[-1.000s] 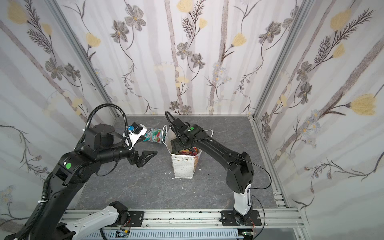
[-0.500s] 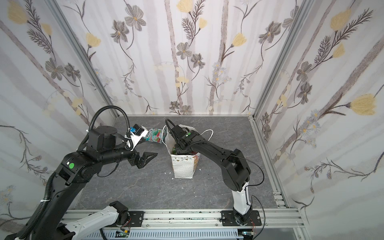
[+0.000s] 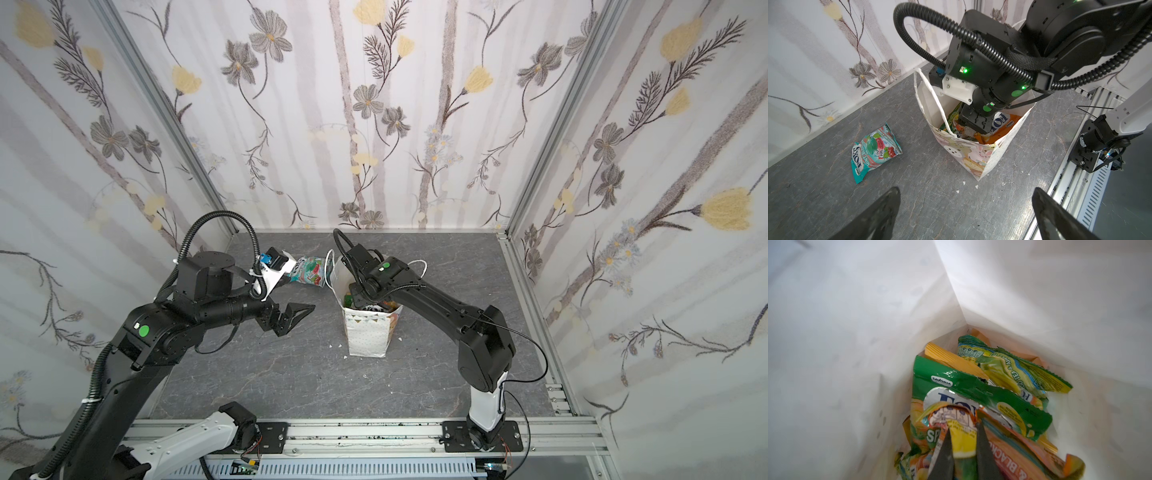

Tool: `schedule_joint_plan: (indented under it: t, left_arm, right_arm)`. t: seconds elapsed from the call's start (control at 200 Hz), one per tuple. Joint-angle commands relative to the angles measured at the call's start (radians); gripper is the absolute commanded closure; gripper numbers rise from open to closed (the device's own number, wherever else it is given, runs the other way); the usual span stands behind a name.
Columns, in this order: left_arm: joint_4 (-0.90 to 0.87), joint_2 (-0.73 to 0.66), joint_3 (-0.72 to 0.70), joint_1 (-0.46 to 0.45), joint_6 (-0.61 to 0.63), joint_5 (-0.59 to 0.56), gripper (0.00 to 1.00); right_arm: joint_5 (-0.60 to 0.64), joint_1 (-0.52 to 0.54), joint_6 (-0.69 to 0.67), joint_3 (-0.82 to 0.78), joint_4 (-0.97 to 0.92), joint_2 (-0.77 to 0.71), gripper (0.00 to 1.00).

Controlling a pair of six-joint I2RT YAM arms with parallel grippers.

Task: Take the snacks out of the paper bag
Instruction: Pick up the snack from the paper bag.

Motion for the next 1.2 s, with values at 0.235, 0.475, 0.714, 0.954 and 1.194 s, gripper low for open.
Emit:
schedule_joint_plan:
  t: [0.235, 0.475, 0.714, 0.954, 1.194]
  left_arm:
    - [0.026, -0.002, 0.009, 0.0, -0.01, 0.002, 0.0]
    - [0.024, -0.009, 0.009, 0.0, -0.011, -0.011, 0.0]
    - [0.032, -0.011, 0.001, 0.0, -0.009, -0.007, 0.0]
    - [0.066, -0.011, 0.002, 0.0, -0.034, 0.003, 0.0]
    - [0.222, -0.011, 0.01, -0.001, -0.269, 0.007, 0.0]
  right_arm:
    - [0.007, 0.001, 0.019, 0.063, 0.017, -0.074, 1.0]
    - [0.012, 0.001, 0.031, 0.104, 0.024, -0.122, 1.0]
    - [0.017, 0.002, 0.044, 0.14, 0.035, -0.167, 1.0]
    - [0.029, 0.001, 0.057, 0.165, 0.058, -0.215, 1.0]
    - [0.046, 0.033, 0.049, 0.169, 0.157, -0.302, 1.0]
